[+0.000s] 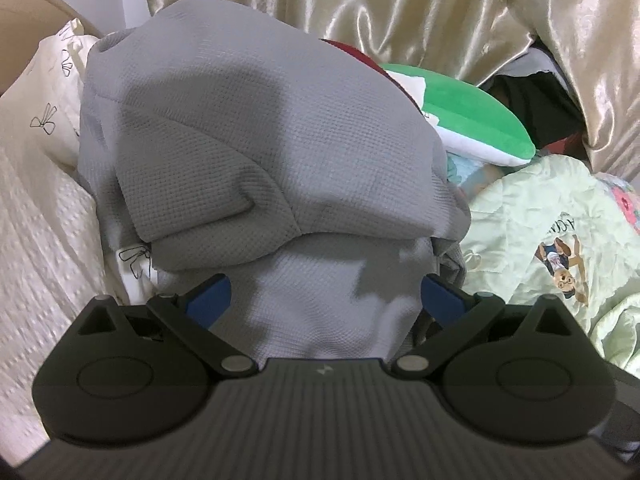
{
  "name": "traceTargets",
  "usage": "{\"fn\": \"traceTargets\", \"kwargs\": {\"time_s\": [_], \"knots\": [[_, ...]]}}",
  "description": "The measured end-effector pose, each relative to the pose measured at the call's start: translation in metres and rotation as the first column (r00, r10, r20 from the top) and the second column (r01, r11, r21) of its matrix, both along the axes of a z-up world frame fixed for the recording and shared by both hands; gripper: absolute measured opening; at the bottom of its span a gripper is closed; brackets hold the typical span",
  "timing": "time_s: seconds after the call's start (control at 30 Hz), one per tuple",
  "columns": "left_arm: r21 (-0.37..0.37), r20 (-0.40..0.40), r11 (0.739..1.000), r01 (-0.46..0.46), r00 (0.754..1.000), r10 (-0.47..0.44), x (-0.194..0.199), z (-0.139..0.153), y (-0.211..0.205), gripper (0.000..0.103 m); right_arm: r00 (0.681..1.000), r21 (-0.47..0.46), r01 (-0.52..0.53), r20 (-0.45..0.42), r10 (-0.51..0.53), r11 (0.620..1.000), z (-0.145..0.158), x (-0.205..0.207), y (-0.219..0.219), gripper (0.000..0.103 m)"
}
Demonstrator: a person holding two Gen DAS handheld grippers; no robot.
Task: Fold large clothes
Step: 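Reach both grippers toward the grey waffle shirt on the clothes pile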
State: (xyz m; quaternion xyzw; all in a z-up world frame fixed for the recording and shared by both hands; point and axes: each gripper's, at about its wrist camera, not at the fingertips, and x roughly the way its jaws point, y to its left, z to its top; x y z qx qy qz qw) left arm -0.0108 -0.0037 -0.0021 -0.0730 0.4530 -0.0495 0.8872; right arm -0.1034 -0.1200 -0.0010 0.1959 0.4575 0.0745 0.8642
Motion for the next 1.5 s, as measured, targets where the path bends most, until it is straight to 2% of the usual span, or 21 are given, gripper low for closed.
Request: {"fn": "traceTargets", "kwargs": {"time_s": [0.17, 0.27, 0.37, 0.5, 0.73, 0.9, 0.97, 1.1, 1.5], "knots": [[-0.003, 0.006, 1.000, -0.022, 1.000, 0.022, -0.002, 0.001, 0.003, 0.103, 0.999, 0.002, 0.034, 0.019, -0.034, 0.999, -0.001, -0.001, -0.003, 0.083], [-0.011, -0.045, 1.000, -0.011, 0.999, 0.010, 0.010, 0.004, 0.011, 0.103, 0.998, 0.003, 0.055, 0.031, -0.055, 0.998, -0.002, -0.002, -0.004, 0.083], [-0.025, -0.058, 1.000, 0.001, 0.998, -0.003, 0.010, 0.001, 0.009, 0.103, 0.996, 0.005, 0.076, 0.042, -0.076, 0.997, -0.003, -0.003, -0.006, 0.083], [-0.009, -0.050, 1.000, 0.020, 0.999, -0.020, 0.007, 0.001, 0.001, 0.103, 0.998, -0.045, 0.011, 0.070, -0.008, 0.999, 0.001, -0.003, -0.007, 0.083], [-0.004, -0.042, 0.999, 0.045, 0.998, -0.045, 0.003, 0.005, -0.004, 0.103, 0.993, -0.143, -0.029, 0.109, 0.045, 0.989, -0.007, -0.009, 0.005, 0.083], [0.017, -0.033, 0.999, 0.038, 0.999, -0.038, 0.004, 0.003, -0.008, 0.103, 0.990, -0.187, -0.050, 0.121, 0.074, 0.981, -0.001, -0.012, 0.007, 0.084], [0.012, -0.030, 0.999, 0.042, 0.999, -0.042, 0.003, 0.002, -0.008, 0.103, 0.986, -0.205, -0.054, 0.144, 0.084, 0.977, 0.004, -0.013, 0.007, 0.088], [0.003, -0.027, 0.999, 0.052, 0.998, -0.052, 0.003, 0.001, -0.008, 0.103, 0.982, -0.237, -0.078, 0.147, 0.115, 0.968, 0.009, -0.012, 0.006, 0.089], [0.009, -0.044, 0.999, 0.041, 0.998, -0.041, 0.004, -0.005, -0.007, 0.103, 0.980, -0.246, -0.069, 0.167, 0.112, 0.967, 0.017, 0.001, 0.007, 0.090]]}}
